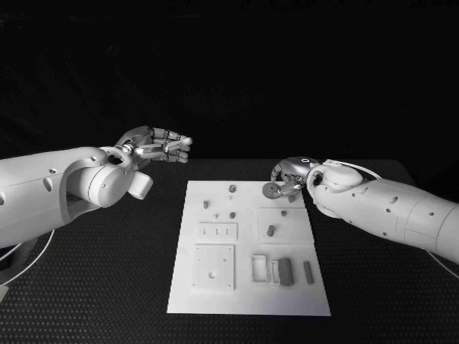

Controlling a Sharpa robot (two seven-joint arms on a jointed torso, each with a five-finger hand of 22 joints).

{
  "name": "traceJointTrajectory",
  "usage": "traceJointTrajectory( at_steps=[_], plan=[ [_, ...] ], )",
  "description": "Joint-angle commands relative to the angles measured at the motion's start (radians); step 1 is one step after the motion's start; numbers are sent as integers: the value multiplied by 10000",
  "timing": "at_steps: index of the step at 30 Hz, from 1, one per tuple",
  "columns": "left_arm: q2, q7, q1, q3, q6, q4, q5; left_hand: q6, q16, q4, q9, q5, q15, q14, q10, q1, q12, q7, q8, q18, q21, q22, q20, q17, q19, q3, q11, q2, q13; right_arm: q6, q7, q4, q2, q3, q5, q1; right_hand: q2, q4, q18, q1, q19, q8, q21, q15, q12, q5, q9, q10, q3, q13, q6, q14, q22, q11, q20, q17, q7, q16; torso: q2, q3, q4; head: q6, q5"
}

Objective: Assemble the parts on the task board

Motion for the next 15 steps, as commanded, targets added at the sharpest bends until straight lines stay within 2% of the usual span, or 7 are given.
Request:
traceJointTrajectory(
  at_steps=[1, 7, 15],
  plan=[
    [-2, 116, 9, 9, 116, 58, -37, 54, -69, 10, -16, -48, -11, 71, -42, 19, -55, 364, -60, 131, -35, -17, -21, 13, 77, -22, 21, -72, -16, 75, 165, -93, 65, -23, -217, -20, 94, -10, 788, -22, 29, -66, -62, 66, -59, 13, -13, -54, 0, 946, -45, -16, 66, 22, -37, -1, 44, 28, 3, 10, 2, -21, 18],
    [-36, 123, 9, 9, 100, 50, -43, 56, -71, 10, -16, -48, -11, 72, -40, 18, -53, 364, -61, 132, -36, -17, -22, 15, 79, -21, 21, -72, -16, 21, 208, -169, 169, -54, -221, -45, 160, -20, 788, -8, 24, -58, -71, 87, -69, 18, -20, -73, 26, 926, -27, -33, 71, 41, -36, -37, 63, 23, 0, 21, 1, -33, 64],
    [-37, 114, 11, 10, 103, 91, -43, 60, -74, 11, -14, -49, -11, 74, -39, 16, -51, 363, -61, 131, -39, -17, -21, 17, 80, -21, 20, -74, -17, 99, 250, -367, 280, -55, -154, -58, 309, 10, 788, -76, 16, -49, -83, 107, -73, 13, -34, -97, 25, 900, -5, -44, 82, 59, -24, -60, 79, 23, 3, 17, -5, -53, 76]
  ],
)
